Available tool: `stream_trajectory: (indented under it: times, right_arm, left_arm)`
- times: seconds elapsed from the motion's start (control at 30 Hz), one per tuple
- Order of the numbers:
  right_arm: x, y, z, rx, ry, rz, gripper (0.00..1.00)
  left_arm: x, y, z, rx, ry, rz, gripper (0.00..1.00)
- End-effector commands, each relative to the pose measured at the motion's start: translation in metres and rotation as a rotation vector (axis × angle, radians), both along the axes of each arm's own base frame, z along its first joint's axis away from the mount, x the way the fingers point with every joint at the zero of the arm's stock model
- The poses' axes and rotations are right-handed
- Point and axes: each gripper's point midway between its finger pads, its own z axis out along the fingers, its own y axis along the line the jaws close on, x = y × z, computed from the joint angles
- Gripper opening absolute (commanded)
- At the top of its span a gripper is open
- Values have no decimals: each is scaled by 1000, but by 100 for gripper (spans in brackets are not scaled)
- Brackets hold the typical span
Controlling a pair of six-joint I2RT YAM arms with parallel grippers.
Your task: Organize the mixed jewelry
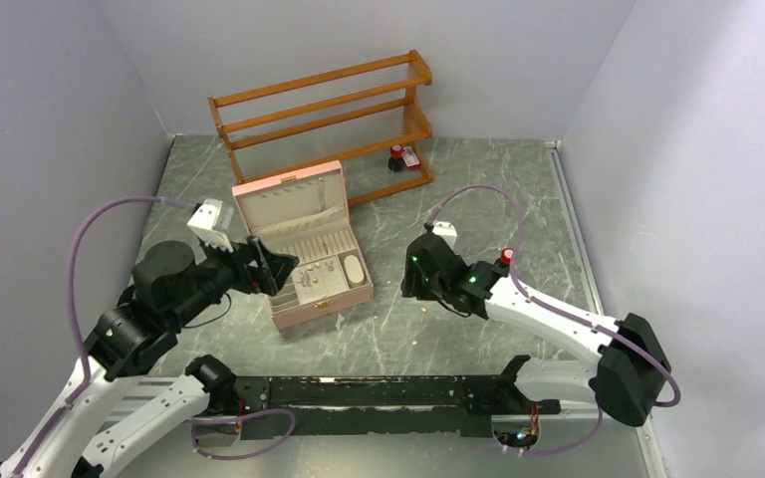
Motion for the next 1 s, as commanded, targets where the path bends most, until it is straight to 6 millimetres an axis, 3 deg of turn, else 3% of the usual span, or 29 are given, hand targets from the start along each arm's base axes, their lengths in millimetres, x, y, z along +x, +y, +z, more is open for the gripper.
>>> stream_trajectory:
  times: [0.0,0.4,0.63,0.8,0.97]
  right_arm:
    - [-10,-37,-19,-208,64,-33,51]
    - [-25,-43,-55,-228,123,-9,44]
    - [-17,-38,-67,-270,119,31,37]
    - [-7,-37,-69,-322,107,30,36]
    - [-1,-36,-70,-354,101,39,29]
  left_arm:
    - [-3,14,1,-12,-24,55,98]
    - [-19,20,-20,-69,4,54,94]
    - [-33,-11,-25,-27,-1,-170,98]
    - [-38,-18,-15,-64,-74,-233,98]
    - [-35,-26,-24,-70,-45,-252,92]
